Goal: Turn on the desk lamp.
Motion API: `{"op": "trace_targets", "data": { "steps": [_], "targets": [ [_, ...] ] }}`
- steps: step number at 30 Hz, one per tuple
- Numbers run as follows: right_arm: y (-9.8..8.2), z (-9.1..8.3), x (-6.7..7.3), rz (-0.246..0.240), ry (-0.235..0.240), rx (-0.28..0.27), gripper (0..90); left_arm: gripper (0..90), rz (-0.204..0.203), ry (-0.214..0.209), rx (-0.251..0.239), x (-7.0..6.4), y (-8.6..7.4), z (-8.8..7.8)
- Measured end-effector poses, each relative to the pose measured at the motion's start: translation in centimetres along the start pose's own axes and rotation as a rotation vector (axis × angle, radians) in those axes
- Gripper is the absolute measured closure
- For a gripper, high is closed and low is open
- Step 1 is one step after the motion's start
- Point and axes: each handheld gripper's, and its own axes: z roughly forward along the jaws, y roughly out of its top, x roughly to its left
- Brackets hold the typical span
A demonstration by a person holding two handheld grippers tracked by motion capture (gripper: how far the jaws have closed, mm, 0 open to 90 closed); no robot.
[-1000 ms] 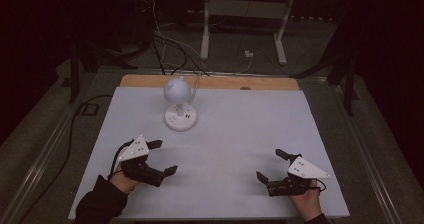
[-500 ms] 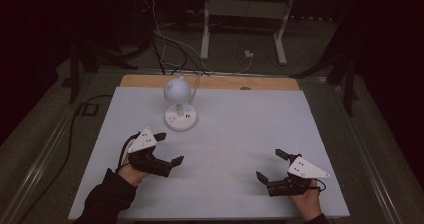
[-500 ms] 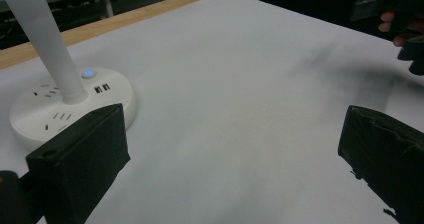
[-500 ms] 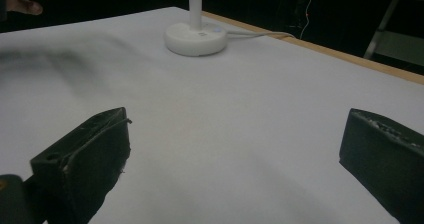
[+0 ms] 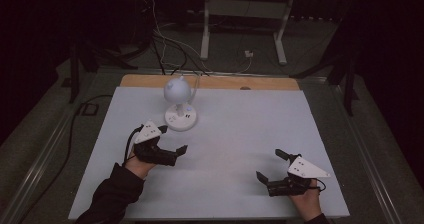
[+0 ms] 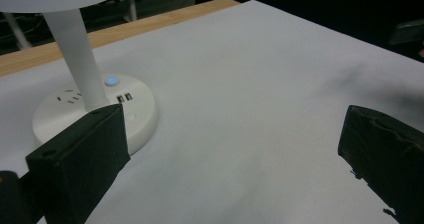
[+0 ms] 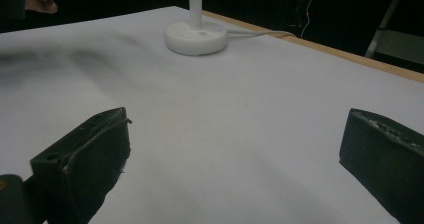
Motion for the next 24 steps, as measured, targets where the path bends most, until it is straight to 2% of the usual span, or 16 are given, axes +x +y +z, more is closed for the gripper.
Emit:
{"op": "trace_targets", "data": {
  "steps": [4, 7, 11, 12, 13, 15, 18, 19, 21, 24],
  "targets": [
    [0.0, 0.0, 0.0, -0.003, 0.001, 0.003, 0.0, 0.2, 0.0, 0.015, -0.002, -0.2, 0.3, 0.9],
    [0.0, 0.0, 0.0, 0.0, 0.001, 0.001, 0.0, 0.2, -0.02, 0.031, 0.012, -0.3, 0.5, 1.7],
    [0.0, -0.1, 0.0, 0.001, 0.001, 0.001, 0.0, 0.3, -0.027, 0.033, 0.011, -0.3, 0.7, 2.4],
    [0.0, -0.1, 0.0, 0.002, 0.001, -0.001, 0.0, 0.2, -0.047, 0.028, 0.004, -0.3, 0.8, 2.6],
    [0.0, -0.1, 0.0, 0.002, 0.001, -0.001, 0.0, 0.3, -0.047, 0.028, 0.004, -0.3, 0.8, 2.6],
    [0.0, -0.1, 0.0, 0.003, 0.001, -0.001, 0.0, 0.3, -0.059, 0.047, 0.017, -0.4, 1.0, 3.0],
    [0.0, -0.1, 0.0, 0.002, 0.005, 0.001, 0.0, 0.2, -0.087, 0.105, 0.025, -0.5, 1.2, 3.6],
    [0.0, -0.1, 0.0, 0.001, 0.005, 0.001, 0.0, 0.3, -0.087, 0.105, 0.025, -0.5, 1.2, 3.6],
    [0.0, -0.1, 0.0, 0.003, 0.006, 0.001, 0.0, 0.3, -0.1, 0.156, 0.018, -0.5, 1.3, 3.8],
    [0.0, -0.1, 0.0, 0.006, 0.007, -0.002, 0.0, 0.3, -0.108, 0.193, 0.005, -0.4, 1.6, 4.0]
  ]
}}
